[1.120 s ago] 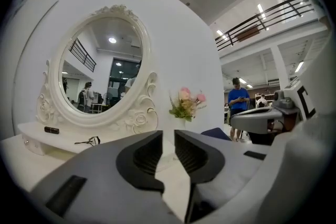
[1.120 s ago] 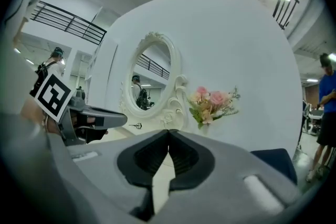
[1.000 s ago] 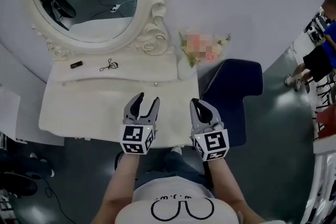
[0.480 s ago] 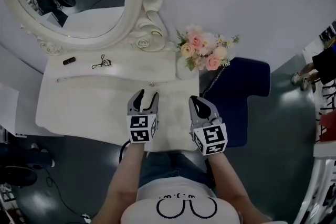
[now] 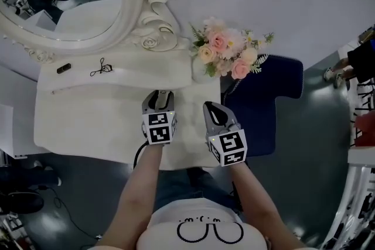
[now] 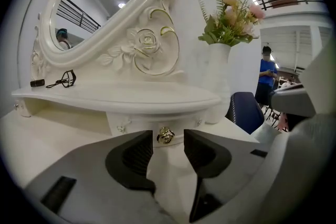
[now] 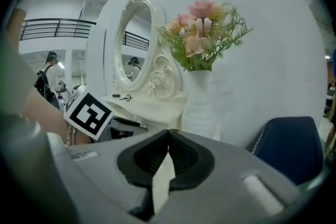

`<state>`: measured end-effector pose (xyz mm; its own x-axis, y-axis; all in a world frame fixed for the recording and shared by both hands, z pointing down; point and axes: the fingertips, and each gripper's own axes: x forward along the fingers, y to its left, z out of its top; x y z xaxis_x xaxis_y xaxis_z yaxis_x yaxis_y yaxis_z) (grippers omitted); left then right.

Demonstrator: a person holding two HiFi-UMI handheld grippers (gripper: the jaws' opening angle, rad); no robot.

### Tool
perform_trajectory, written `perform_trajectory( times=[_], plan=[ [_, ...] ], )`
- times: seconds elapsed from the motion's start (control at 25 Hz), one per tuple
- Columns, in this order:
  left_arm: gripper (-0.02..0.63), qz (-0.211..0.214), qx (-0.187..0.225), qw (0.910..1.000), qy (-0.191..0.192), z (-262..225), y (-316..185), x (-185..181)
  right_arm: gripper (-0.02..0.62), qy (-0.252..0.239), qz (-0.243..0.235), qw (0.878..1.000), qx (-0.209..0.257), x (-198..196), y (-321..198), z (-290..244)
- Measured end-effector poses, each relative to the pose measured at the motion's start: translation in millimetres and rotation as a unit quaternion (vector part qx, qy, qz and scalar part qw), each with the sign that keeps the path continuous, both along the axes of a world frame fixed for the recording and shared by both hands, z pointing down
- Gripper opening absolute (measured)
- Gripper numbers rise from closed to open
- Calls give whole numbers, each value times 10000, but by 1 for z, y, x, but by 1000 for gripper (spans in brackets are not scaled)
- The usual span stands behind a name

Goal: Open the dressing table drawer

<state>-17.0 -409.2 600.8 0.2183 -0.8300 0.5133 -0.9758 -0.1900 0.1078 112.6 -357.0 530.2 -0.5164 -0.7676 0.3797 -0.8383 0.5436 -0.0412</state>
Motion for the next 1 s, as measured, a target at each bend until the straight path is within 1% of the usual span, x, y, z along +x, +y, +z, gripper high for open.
perform_trajectory(
  times=[0.04,0.08,0.16,0.4,0.76,1.0],
  plan=[
    [171,-34,9,10000,-62,0,-3,-1,-2,7,-5,10000,-18,0,1,2],
    [92,-86,8,9999,-137,1,-5,-2,-2,20,-1,10000,-38,1,2,3],
    [91,-149,-34,9997,-193,1,-6,-4,-2,30,33,10000,-86,5,4,6],
    [89,-126,-101,9996,-238,1,-1,-3,-2,-17,211,9997,-159,14,7,8],
    [89,-113,-156,9995,-236,4,30,-2,-2,-77,280,9995,-125,14,23,4],
    [89,-159,-210,9995,-158,3,52,1,-2,-117,241,9996,-115,11,40,2]
  ],
)
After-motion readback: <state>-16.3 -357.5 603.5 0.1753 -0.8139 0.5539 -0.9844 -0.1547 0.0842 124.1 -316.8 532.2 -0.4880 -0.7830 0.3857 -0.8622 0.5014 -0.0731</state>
